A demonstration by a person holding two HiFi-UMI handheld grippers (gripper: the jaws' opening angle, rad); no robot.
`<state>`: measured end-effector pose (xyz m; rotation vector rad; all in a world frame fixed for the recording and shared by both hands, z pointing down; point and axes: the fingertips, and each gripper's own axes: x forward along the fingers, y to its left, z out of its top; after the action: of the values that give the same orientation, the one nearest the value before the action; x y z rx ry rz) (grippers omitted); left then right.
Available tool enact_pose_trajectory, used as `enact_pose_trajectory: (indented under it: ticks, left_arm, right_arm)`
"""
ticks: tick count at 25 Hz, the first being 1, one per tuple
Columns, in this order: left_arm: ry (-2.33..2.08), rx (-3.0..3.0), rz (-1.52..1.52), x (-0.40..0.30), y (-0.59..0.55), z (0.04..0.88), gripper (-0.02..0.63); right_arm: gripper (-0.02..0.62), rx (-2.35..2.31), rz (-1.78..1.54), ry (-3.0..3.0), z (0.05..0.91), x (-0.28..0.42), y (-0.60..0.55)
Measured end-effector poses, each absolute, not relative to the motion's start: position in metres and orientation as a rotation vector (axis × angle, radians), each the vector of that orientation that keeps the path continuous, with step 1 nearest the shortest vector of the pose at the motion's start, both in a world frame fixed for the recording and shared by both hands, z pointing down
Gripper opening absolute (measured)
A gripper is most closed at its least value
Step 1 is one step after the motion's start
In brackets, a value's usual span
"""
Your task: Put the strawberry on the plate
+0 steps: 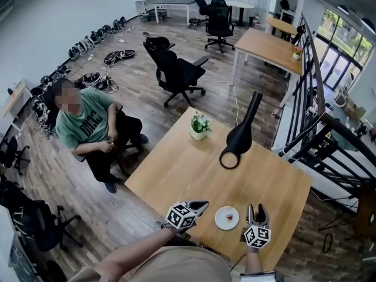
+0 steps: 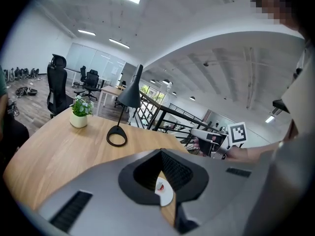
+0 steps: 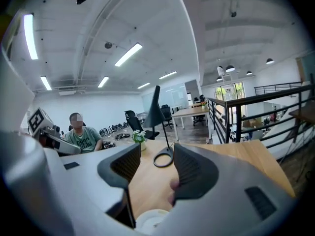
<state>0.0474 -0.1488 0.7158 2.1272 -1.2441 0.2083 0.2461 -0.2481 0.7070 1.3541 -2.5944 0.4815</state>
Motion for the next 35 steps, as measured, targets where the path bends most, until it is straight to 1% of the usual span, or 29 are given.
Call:
enact_pose_trajectory:
  ticks: [1, 3, 10, 20, 25, 30, 35]
  left_arm:
    - [-1.247, 2.132, 0.196, 0.047, -0.150, 0.712, 0.003]
    - [-1.251, 2.144, 0.168, 0.046, -0.151, 0.703, 0.003]
    - [-1.259, 2.141, 0.076, 0.045, -0.140, 0.683, 0.003]
    - [-1.239, 2.140, 0.034, 0.032, -0.124, 0.674, 0.003]
    - [-1.189, 2.187, 0.034, 0.018, -0.106, 0.659, 0.003]
    - [-1.161, 2.219, 0.015, -0.009, -0.094, 0.641, 0.003]
    - [-1.131, 2.226, 0.015, -0.060, -0.082, 0.634, 0.003]
  right_arm:
    - [0.219, 1.355, 0.449, -2.617, 0.693, 0.241, -0.249]
    - [0.183, 1.348, 0.378, -2.664, 0.666, 0.232, -0.249]
    - [0.181, 1.280, 0.245, -2.776, 0.612, 0.211, -0.224]
    - [0.181, 1.243, 0.216, -2.771, 0.605, 0.193, -0.186]
    - [0.181, 1.264, 0.145, -2.751, 0.594, 0.170, -0.164]
    - [0.181, 1.272, 0.114, -2.726, 0.583, 0.142, -0.139]
    - [0.181, 1.310, 0.132, -2.660, 0.586, 0.097, -0.120]
